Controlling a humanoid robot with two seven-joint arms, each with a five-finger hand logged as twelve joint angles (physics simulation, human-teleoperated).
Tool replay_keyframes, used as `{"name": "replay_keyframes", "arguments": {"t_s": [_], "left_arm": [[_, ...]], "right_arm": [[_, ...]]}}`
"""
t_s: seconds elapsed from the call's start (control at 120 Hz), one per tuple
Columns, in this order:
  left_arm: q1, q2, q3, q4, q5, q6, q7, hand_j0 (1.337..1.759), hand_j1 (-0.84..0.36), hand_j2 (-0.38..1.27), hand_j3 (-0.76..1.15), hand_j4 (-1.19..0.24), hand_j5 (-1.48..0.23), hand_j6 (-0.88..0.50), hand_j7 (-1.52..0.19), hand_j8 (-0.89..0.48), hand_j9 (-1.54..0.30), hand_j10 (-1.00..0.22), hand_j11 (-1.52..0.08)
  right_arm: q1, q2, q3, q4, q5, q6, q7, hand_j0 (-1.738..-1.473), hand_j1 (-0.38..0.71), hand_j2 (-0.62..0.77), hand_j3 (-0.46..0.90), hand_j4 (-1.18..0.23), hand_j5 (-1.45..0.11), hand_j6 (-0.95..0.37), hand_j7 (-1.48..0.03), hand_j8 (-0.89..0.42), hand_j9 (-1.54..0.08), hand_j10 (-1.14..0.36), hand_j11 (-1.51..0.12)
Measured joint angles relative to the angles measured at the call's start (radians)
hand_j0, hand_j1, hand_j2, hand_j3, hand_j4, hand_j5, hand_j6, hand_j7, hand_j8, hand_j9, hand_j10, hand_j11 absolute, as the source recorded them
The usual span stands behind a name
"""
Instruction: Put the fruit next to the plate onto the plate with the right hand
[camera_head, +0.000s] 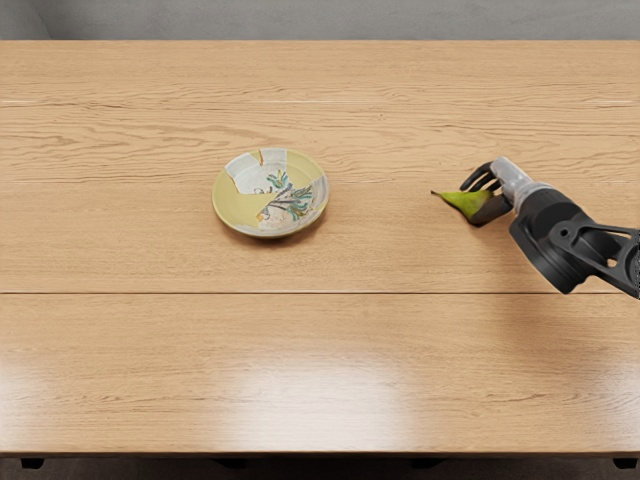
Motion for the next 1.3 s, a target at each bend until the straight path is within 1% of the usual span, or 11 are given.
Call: {"name": "replay_keyframes", "arguments": {"t_s": [0.05, 0.083, 0.292, 0.358, 0.475, 0.592, 0.742, 0.775, 0.942, 1.125, 1.3], "left_arm": [[0.0, 0.0, 0.0, 0.0, 0.0, 0.0, 0.0, 1.658, 0.35, 0.0, 0.0, 0.0, 0.0, 0.0, 0.0, 0.0, 0.0, 0.0, 0.0], [0.0, 0.0, 0.0, 0.0, 0.0, 0.0, 0.0, 1.658, 0.35, 0.0, 0.0, 0.0, 0.0, 0.0, 0.0, 0.0, 0.0, 0.0, 0.0], [0.0, 0.0, 0.0, 0.0, 0.0, 0.0, 0.0, 1.658, 0.35, 0.0, 0.0, 0.0, 0.0, 0.0, 0.0, 0.0, 0.0, 0.0, 0.0], [0.0, 0.0, 0.0, 0.0, 0.0, 0.0, 0.0, 1.658, 0.35, 0.0, 0.0, 0.0, 0.0, 0.0, 0.0, 0.0, 0.0, 0.0, 0.0], [0.0, 0.0, 0.001, 0.0, 0.0, 0.0, 0.0, 1.658, 0.35, 0.0, 0.0, 0.0, 0.0, 0.0, 0.0, 0.0, 0.0, 0.0, 0.0], [0.0, 0.0, 0.0, 0.0, 0.0, 0.0, 0.0, 1.658, 0.35, 0.0, 0.0, 0.0, 0.0, 0.0, 0.0, 0.0, 0.0, 0.0, 0.0], [0.0, 0.0, 0.0, 0.0, 0.0, 0.0, 0.0, 1.658, 0.35, 0.0, 0.0, 0.0, 0.0, 0.0, 0.0, 0.0, 0.0, 0.0, 0.0], [0.0, 0.0, 0.0, 0.0, 0.0, 0.0, 0.0, 1.658, 0.35, 0.0, 0.0, 0.0, 0.0, 0.0, 0.0, 0.0, 0.0, 0.0, 0.0], [0.0, 0.0, 0.0, 0.0, 0.0, 0.0, 0.0, 1.658, 0.35, 0.0, 0.0, 0.0, 0.0, 0.0, 0.0, 0.0, 0.0, 0.0, 0.0], [0.0, 0.0, 0.0, 0.0, 0.0, 0.0, 0.0, 1.658, 0.35, 0.0, 0.0, 0.0, 0.0, 0.0, 0.0, 0.0, 0.0, 0.0, 0.0], [0.0, 0.0, 0.0, 0.0, 0.0, 0.0, 0.0, 1.658, 0.35, 0.0, 0.0, 0.0, 0.0, 0.0, 0.0, 0.0, 0.0, 0.0, 0.0]], "right_arm": [[0.0, 0.007, 0.0, -0.008, -0.005, 0.001, -0.003, -1.624, 0.34, 0.13, 0.0, -0.64, -0.86, -0.4, -0.84, -0.28, -0.87, -0.38, -0.89], [-0.001, 0.009, 0.0, -0.011, -0.003, 0.0, -0.001, -1.624, 0.32, 0.24, 0.0, -0.66, -0.86, -0.42, -0.85, -0.29, -0.87, -0.4, -0.9], [-0.002, 0.016, -0.001, -0.02, 0.007, -0.007, 0.004, -1.636, 0.21, 0.27, 0.0, -0.77, -0.82, -0.49, -0.92, -0.47, -0.87, -0.56, -0.9], [-0.003, 0.016, -0.001, -0.02, 0.009, -0.009, 0.004, -1.638, 0.18, 0.25, 0.0, -0.8, -0.82, -0.49, -0.94, -0.5, -0.87, -0.59, -0.9], [-0.001, 0.017, 0.003, -0.021, 0.016, 0.0, 0.004, -1.64, 0.16, 0.29, 0.0, -0.84, -0.81, -0.49, -0.97, -0.53, -0.87, -0.63, -0.91], [0.002, 0.016, 0.028, -0.02, 0.04, 0.061, 0.006, -1.643, 0.16, 0.27, 0.0, -0.84, -0.84, -0.44, -0.98, -0.49, -0.91, -0.6, -0.95], [0.004, 0.015, 0.086, -0.015, 0.073, 0.156, 0.008, -1.649, 0.26, 0.4, 0.0, -0.78, -0.95, -0.39, -0.99, -0.37, -0.98, -0.51, -1.0], [0.004, 0.015, 0.098, -0.014, 0.081, 0.175, 0.008, -1.65, 0.26, 0.41, 0.0, -0.77, -0.97, -0.4, -0.99, -0.38, -0.99, -0.5, -1.0], [0.005, 0.01, 0.161, -0.011, 0.111, 0.272, 0.007, -1.654, 0.3, 0.45, 0.0, -0.74, -1.02, -0.4, -0.99, -0.33, -1.01, -0.45, -1.01], [0.006, 0.008, 0.243, -0.011, 0.126, 0.385, 0.007, -1.656, 0.32, 0.5, 0.0, -0.73, -1.04, -0.41, -0.99, -0.32, -1.02, -0.45, -1.02], [0.016, 0.01, 0.31, -0.011, 0.17, 0.494, 0.007, -1.657, 0.34, 0.51, 0.0, -0.73, -1.06, -0.39, -0.99, -0.31, -1.02, -0.44, -1.02]]}}
